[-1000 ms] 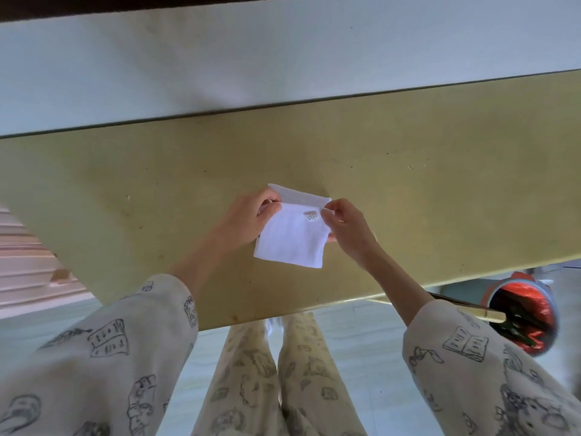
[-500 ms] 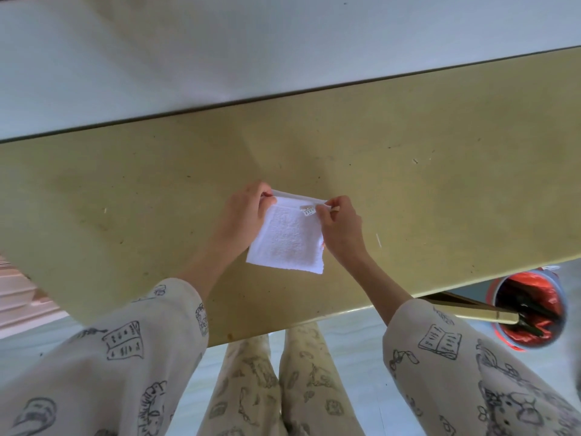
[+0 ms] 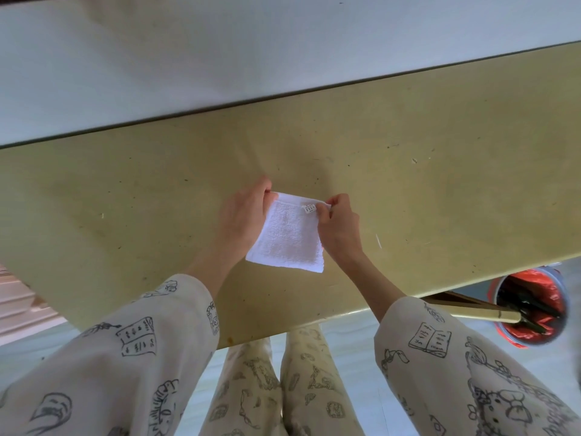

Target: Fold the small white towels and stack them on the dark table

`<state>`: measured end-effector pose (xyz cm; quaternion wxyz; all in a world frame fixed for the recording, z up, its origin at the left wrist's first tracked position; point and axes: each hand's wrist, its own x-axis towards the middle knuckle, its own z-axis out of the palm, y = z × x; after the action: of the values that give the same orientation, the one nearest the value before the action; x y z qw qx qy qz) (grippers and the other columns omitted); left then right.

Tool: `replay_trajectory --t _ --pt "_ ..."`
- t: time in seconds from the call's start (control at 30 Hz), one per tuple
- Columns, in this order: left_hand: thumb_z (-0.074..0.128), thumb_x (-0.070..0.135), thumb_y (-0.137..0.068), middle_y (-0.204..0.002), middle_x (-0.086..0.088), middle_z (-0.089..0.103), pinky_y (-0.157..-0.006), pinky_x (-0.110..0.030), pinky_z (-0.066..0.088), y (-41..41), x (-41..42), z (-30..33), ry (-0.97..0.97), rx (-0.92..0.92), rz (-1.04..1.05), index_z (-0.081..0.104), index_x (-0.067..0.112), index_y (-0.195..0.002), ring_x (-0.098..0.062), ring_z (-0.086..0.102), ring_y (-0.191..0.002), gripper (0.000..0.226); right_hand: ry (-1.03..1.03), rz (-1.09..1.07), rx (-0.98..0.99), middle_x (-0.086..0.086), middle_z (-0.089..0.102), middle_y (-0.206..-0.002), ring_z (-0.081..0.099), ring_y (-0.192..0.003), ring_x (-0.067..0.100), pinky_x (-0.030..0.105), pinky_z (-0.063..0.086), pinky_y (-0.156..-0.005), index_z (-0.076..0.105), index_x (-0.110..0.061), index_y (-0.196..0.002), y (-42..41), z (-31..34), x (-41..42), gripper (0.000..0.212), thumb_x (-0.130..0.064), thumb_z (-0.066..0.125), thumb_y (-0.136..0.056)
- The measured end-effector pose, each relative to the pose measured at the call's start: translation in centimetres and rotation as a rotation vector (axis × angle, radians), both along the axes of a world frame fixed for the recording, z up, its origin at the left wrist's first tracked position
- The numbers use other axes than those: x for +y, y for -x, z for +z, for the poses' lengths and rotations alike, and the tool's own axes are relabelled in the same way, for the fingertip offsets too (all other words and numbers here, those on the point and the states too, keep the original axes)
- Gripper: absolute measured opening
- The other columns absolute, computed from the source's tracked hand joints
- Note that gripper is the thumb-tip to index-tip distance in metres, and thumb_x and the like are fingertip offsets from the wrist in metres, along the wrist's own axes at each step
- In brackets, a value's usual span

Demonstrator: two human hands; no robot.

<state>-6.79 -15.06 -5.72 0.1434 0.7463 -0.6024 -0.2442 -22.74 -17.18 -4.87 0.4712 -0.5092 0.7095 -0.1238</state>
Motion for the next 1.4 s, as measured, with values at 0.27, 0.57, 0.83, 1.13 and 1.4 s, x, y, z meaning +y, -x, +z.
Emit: replay_trajectory --t 0.27,0.57,0.83,1.13,1.4 --pt "0.049 0.024 -0.089 -0.087 -0.01 0.058 -0.064 -0.036 0.041 0.7 1.1 0.3 0.274 -0.365 -0.032 0.053 0.008 -0.095 -0.029 0.054 -0.078 0.018 0.013 -0.017 -0.01 -0.004 0.048 -0.071 0.044 -0.061 0.007 0.019 0.034 -0.05 0.042 -0.012 -0.096 0.3 -0.4 0.1 0.01 -0.022 0.043 -0.095" --pt "0.02 0.033 -0.101 -0.15 -0.01 0.028 -0.112 -0.047 0.019 2.0 4.7 -3.2 0.128 -0.358 -0.537 0.036 0.009 -0.14 -0.035 0.023 -0.139 0.048 -0.032 -0.073 -0.038 0.001 0.055 -0.074 0.059 -0.065 0.027 0.033 0.05 -0.053 0.043 -0.016 -0.081 0.6 -0.4 -0.1 0.016 -0.028 0.049 -0.091" --pt "0.009 0.039 -0.099 -0.154 -0.008 0.018 -0.113 -0.046 0.01 1.9 4.7 -3.3 0.056 -0.369 -0.56 0.018 0.01 -0.145 -0.032 0.014 -0.141 0.055 -0.377 -0.011 -0.225 0.0 0.056 -0.061 0.05 -0.038 0.013 0.019 0.035 -0.043 0.055 -0.013 -0.074 2.7 1.7 3.0 0.031 -0.038 0.054 -0.092" --pt "0.002 0.042 -0.098 -0.154 -0.005 0.012 -0.114 -0.044 0.008 2.0 4.7 -3.4 0.038 -0.368 -0.545 0.017 0.012 -0.146 -0.029 0.011 -0.142 0.059 -0.41 -0.042 -0.154 0.002 0.059 -0.067 0.043 -0.03 0.004 0.017 0.03 -0.037 0.063 -0.005 -0.077 3.2 1.2 4.2 0.023 -0.026 0.063 -0.087" --pt "0.017 0.056 -0.092 -0.154 -0.005 0.012 -0.113 -0.046 0.008 2.1 4.7 -3.6 0.015 -0.365 -0.548 0.015 0.014 -0.146 -0.029 0.01 -0.142 0.068 -0.34 0.015 -0.096 0.007 0.069 -0.08 0.051 -0.035 0.008 0.018 0.034 -0.043 0.057 -0.013 -0.071 3.6 1.1 4.7 0.022 -0.027 0.057 -0.088"
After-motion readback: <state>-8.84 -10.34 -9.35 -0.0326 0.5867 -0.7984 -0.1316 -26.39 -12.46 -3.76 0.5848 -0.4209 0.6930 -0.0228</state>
